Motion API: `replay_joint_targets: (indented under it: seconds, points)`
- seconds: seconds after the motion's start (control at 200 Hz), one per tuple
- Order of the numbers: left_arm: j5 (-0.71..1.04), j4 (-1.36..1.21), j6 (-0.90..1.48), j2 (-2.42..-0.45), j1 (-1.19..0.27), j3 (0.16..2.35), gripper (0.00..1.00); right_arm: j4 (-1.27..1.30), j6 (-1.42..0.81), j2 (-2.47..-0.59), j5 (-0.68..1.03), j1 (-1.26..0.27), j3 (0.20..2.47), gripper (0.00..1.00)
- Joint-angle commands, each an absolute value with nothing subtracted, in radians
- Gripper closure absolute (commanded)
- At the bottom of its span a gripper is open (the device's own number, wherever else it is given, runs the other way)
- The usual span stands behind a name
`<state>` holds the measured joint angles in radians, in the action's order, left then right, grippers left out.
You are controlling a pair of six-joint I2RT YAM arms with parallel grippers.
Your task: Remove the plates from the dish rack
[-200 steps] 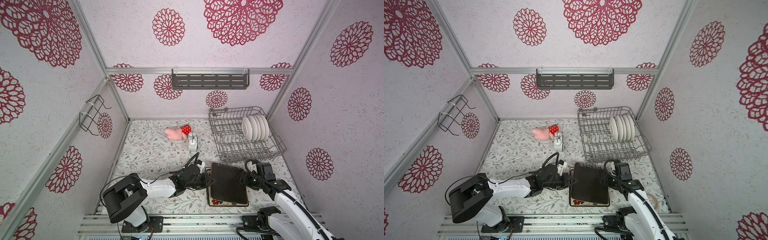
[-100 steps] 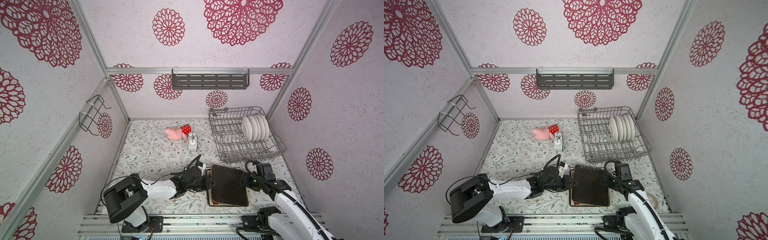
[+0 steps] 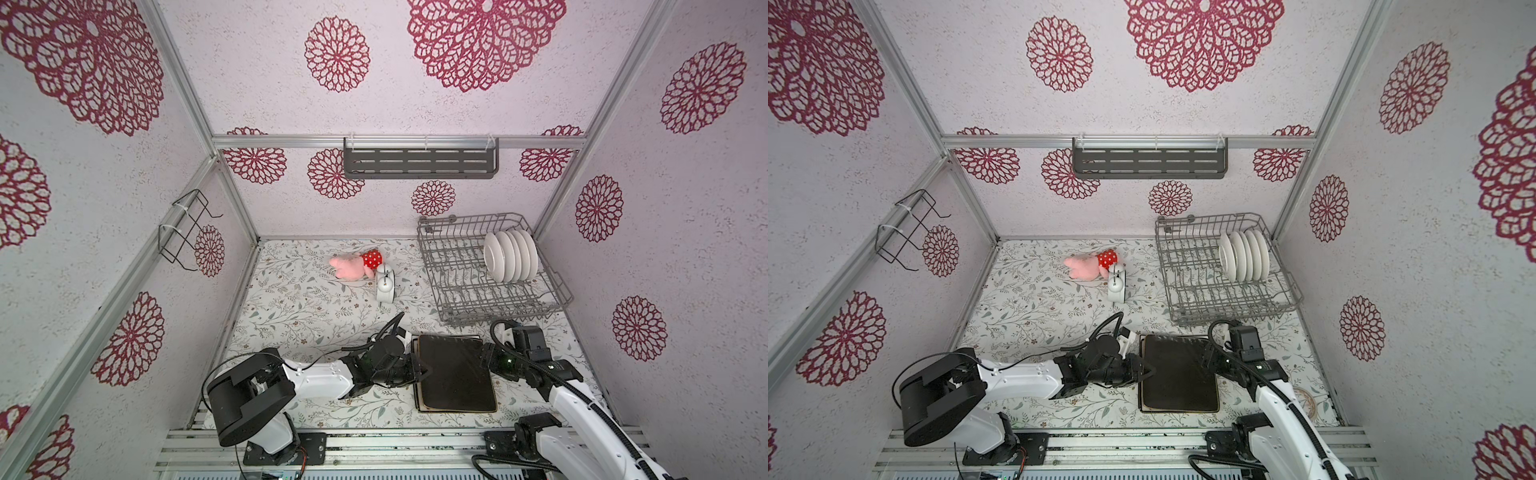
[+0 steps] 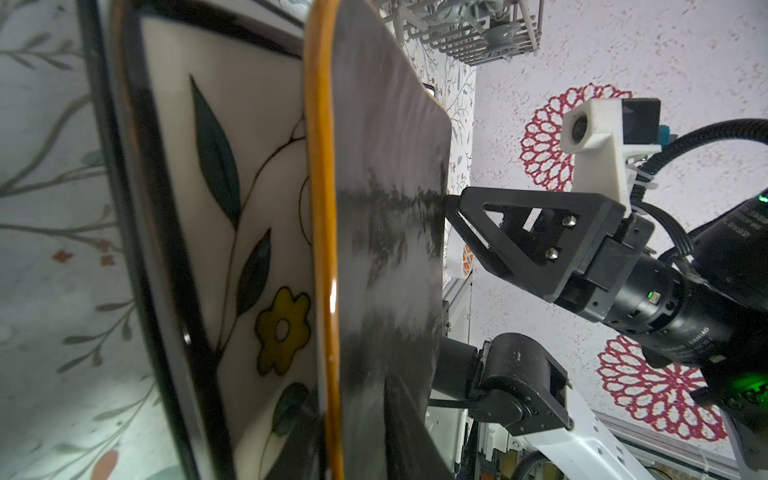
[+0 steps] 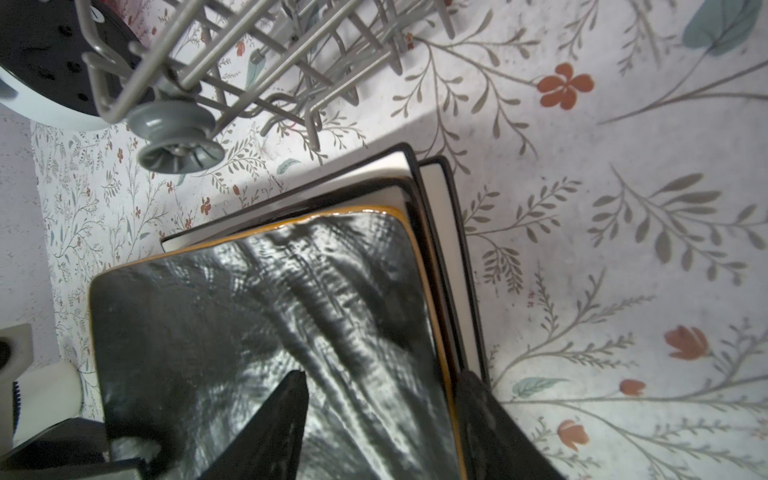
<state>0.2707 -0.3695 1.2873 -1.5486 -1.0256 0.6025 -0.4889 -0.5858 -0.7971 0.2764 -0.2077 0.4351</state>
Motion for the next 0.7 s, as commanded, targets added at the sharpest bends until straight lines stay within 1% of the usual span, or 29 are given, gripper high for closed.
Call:
replay_joint_targets:
  seconds: [0.0,0.35,0.47,0.695]
  points:
    - [0.266,-0.408,1.269,-1.523,-1.037,0.623,0.74,-0.449,-0.593,-0.791,0.322,-0.214,0.456,0.40]
    - [0.273,-0.401,1.267,-1.535,-1.037,0.627,0.72,-0.430,-0.599,-0.806,0.327,-0.218,0.451,0.41]
    - [0.275,-0.401,1.269,-1.536,-1.038,0.625,0.69,-0.434,-0.596,-0.807,0.325,-0.219,0.451,0.41]
    - [0.274,-0.394,1.267,-1.535,-1.039,0.623,0.66,-0.434,-0.594,-0.807,0.321,-0.220,0.447,0.41]
